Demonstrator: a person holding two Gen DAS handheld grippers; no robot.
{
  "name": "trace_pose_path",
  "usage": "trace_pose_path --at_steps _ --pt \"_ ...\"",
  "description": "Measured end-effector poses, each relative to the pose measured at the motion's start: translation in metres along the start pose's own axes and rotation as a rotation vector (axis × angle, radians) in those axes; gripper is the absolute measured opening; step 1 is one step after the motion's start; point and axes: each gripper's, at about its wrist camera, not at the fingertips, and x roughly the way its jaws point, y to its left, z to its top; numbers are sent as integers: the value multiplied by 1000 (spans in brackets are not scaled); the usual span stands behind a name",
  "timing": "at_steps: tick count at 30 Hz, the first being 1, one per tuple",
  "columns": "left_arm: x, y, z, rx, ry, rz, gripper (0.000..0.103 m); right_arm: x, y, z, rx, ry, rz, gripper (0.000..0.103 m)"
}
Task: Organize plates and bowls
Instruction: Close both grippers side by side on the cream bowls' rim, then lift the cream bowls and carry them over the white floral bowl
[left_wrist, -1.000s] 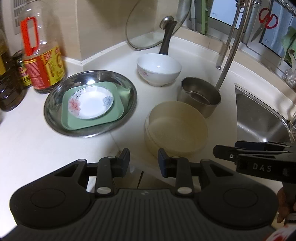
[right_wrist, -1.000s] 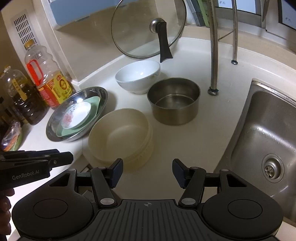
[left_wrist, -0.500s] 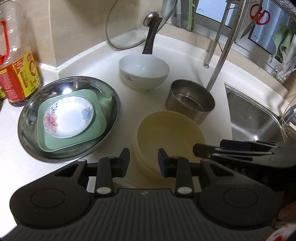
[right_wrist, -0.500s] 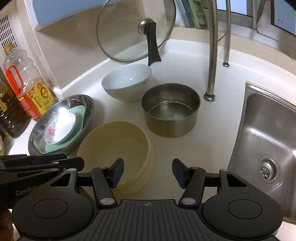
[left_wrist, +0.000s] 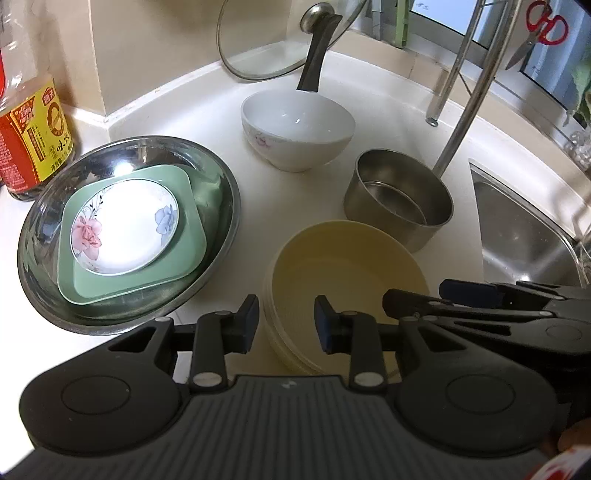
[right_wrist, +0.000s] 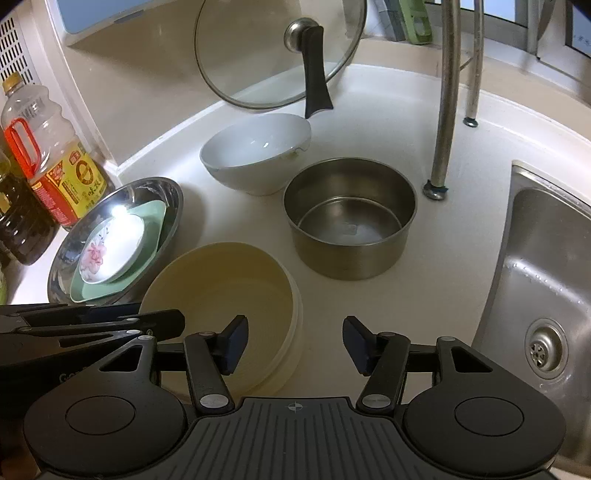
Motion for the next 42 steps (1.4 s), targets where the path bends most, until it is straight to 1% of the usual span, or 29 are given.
trace_pose_path --at_steps 4,11,14,22,25,34,38,42 --pt "3 -2 1 -11 10 9 28 4 -3 2 -2 22 23 52" --pt "6 -6 1 -14 11 34 28 5 -4 3 -19 33 47 46" --pt "7 -6 0 -19 16 42 25 6 -4 2 -24 37 57 42" --pt "7 -3 -3 -36 17 57 16 5 -3 1 -36 23 75 26" --pt "6 -2 -5 -41 16 58 14 5 -2 1 -44 19 71 19" --pt "1 -1 -5 -45 14 56 14 0 0 6 -70 4 75 16" --pt "-8 -1 2 -47 -9 61 14 -3 2 13 -81 -6 88 16" --pt "-17 -1 16 -38 -47 68 14 -6 4 26 -93 -30 102 16"
